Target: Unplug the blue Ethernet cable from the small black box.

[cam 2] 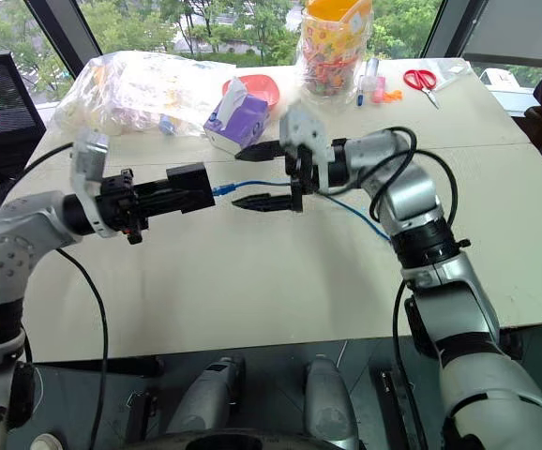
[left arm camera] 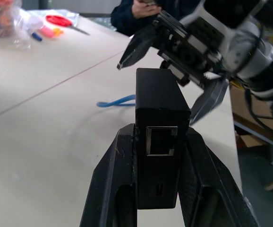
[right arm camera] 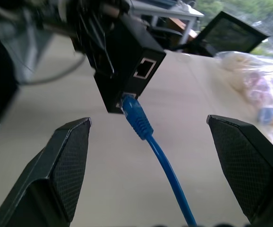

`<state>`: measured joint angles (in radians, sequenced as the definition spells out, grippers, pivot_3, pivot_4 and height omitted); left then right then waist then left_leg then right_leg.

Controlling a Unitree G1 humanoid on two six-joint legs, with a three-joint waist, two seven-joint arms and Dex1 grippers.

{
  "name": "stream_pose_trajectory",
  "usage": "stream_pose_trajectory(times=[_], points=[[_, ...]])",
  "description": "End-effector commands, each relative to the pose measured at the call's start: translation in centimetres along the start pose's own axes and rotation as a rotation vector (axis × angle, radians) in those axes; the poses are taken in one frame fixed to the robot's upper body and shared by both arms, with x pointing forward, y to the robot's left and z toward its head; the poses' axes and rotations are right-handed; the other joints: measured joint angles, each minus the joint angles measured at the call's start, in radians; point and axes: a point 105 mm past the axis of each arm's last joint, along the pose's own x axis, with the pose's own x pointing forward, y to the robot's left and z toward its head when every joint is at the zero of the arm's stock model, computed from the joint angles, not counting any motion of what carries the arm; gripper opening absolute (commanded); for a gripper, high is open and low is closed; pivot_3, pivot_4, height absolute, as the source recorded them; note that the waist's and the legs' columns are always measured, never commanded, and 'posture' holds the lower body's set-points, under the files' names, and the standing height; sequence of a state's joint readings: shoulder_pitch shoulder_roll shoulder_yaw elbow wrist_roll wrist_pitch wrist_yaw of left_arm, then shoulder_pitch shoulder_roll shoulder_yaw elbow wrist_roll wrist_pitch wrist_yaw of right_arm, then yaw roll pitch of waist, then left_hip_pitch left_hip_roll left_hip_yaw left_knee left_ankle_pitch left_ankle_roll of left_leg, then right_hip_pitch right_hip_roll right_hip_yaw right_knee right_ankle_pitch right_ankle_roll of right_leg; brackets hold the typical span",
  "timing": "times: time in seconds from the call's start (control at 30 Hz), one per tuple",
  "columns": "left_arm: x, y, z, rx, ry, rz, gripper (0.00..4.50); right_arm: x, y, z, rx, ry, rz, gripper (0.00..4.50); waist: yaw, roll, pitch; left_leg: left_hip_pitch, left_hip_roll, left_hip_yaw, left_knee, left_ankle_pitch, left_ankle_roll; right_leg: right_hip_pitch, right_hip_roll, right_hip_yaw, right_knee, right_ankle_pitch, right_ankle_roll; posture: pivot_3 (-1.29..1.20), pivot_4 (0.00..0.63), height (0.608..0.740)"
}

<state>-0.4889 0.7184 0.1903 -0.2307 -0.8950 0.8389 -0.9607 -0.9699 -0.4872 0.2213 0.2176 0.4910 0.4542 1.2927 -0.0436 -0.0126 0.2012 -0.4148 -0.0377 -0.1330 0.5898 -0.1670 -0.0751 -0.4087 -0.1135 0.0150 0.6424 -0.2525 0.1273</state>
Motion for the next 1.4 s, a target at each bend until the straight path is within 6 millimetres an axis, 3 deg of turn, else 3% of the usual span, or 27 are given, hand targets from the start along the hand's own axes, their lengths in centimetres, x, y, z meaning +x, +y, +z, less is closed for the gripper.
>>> stream_pose_trajectory(times=[0.03, 0.17, 0.27, 0.33, 1.03, 1.13, 1.23, 1.4], points=[[-0.5, -0.5, 1.4, 0.023, -0.032, -0.025, 0.51, 0.0, 0.6, 1.1, 0.122, -0.056, 0.067, 4.09, -0.001, 0.0, 0.0, 0.0, 0.0, 0.0, -0.001, 0.0, 0.0, 0.0, 0.0, 0.0, -0.001, 0.0, 0.0, 0.0, 0.15, 0.726], [-0.7, -0.9, 1.7, 0.016, -0.032, -0.038, 0.51, 0.3, 0.7, 1.3, 0.218, -0.09, 0.102, 4.09, -0.001, 0.0, 0.0, -0.008, 0.0, 0.0, -0.002, 0.0, 0.0, -0.006, 0.0, 0.0, -0.003, 0.001, 0.001, 0.0, 0.15, 0.726], [-0.9, -1.0, 1.7, 0.014, -0.025, -0.042, 0.51, 0.6, 0.7, 1.2, 0.237, -0.088, 0.113, 3.23, 0.0, 0.0, 0.0, -0.013, 0.0, 0.001, -0.002, 0.0, 0.0, -0.012, 0.0, 0.0, -0.003, 0.003, 0.005, 0.0, 0.15, 0.726], [-0.9, -1.1, 1.8, 0.012, -0.024, -0.045, 0.51, 0.8, 0.7, 1.0, 0.247, -0.074, 0.12, 2.3, 0.0, 0.0, 0.0, -0.013, 0.0, 0.001, -0.002, 0.0, 0.0, -0.012, 0.0, 0.0, -0.003, 0.003, 0.005, 0.0, 0.15, 0.726], [-0.6, -1.5, 1.7, 0.007, -0.023, -0.063, 0.51, 2.3, 1.3, 0.7, 0.242, -0.046, 0.171, 2.3, -0.001, 0.0, 0.0, -0.012, 0.0, 0.002, -0.001, 0.0, 0.0, -0.012, 0.0, 0.0, -0.002, 0.003, 0.005, 0.0, 0.15, 0.726], [-0.6, -1.7, 1.4, 0.007, -0.01, -0.067, 0.51, 2.3, 1.3, 0.7, 0.243, -0.046, 0.174, 1.48, -0.001, 0.0, 0.0, -0.012, 0.0, 0.002, -0.001, 0.0, 0.0, -0.012, 0.0, 0.0, -0.002, 0.003, 0.005, 0.0, 0.15, 0.726], [-0.6, -1.8, 1.0, 0.011, 0.006, -0.072, 0.51, 2.3, 1.4, 0.9, 0.247, -0.049, 0.182, 0.07, -0.001, 0.0, 0.0, -0.012, 0.0, 0.002, -0.001, 0.0, 0.0, -0.012, 0.0, 0.0, -0.002, 0.003, 0.005, 0.0, 0.15, 0.726], [-0.6, -1.9, 0.7, 0.015, 0.022, -0.075, 0.51, 2.3, 1.6, 0.9, 0.253, -0.046, 0.193, 0.07, -0.001, 0.0, 0.0, -0.012, 0.0, 0.002, -0.001, 0.0, 0.0, -0.012, 0.0, 0.0, -0.002, 0.003, 0.005, 0.0, 0.15, 0.726]])
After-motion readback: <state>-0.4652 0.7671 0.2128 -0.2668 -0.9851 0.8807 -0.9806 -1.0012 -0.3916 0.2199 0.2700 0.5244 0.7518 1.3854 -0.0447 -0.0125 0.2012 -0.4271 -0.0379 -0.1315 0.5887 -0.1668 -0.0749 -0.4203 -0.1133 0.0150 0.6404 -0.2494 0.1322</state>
